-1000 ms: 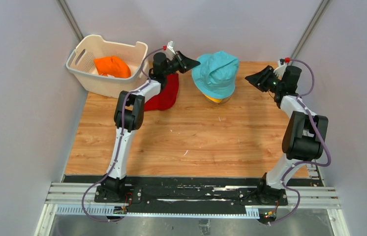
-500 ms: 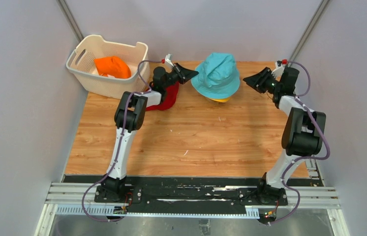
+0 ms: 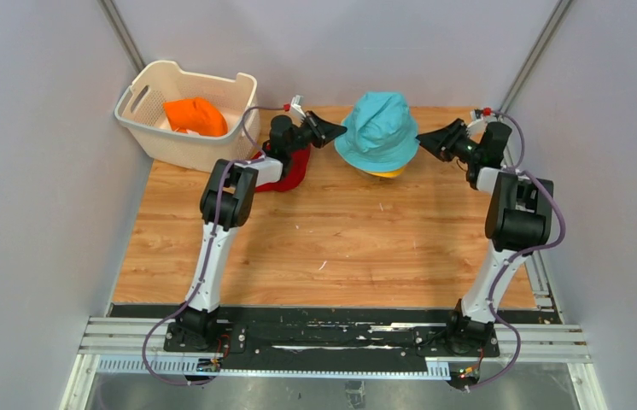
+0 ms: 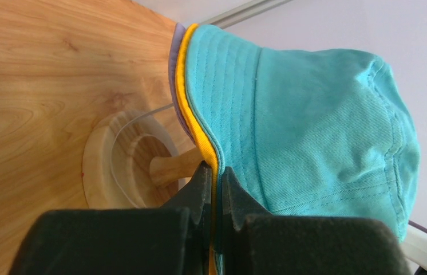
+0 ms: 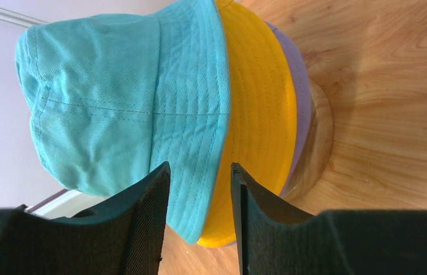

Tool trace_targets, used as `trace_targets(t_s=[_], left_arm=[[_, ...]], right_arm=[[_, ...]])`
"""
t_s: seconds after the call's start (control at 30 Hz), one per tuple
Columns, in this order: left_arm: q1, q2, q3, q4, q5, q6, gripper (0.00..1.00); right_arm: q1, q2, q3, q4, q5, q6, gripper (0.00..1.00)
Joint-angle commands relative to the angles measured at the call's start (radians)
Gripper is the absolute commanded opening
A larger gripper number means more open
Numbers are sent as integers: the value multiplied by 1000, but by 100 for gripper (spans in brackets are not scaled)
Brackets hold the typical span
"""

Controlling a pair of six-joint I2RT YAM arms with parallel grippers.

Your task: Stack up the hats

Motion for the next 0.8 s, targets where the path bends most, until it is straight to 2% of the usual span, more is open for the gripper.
trace_targets(t_s=[0.0,0.2,0.43,0.57,0.63,0.73,0.77], left_arm=[[-8,-2,-10,-160,-11,64,0],[-9,-3,-21,-167,-14,71,0],[-9,0,-25,-168,-15,71,0],[-9,-3,-25,-167,-16,70,0],[-9,-3,-24,-167,-15,69,0],[-8,0,-21,-167,-15,68,0],[-8,0,-21,-167,-15,68,0]], right_arm=[[13,65,28,215,-70,144,43],[15,129,32,398,-99,287,43],[32,150,38,459,-127,340,42],[37,172,36,569,-140,436,38],[37,185,34,625,-143,481,30],[37,201,28,645,-137,496,2],[36,201,22,646,-131,493,1]])
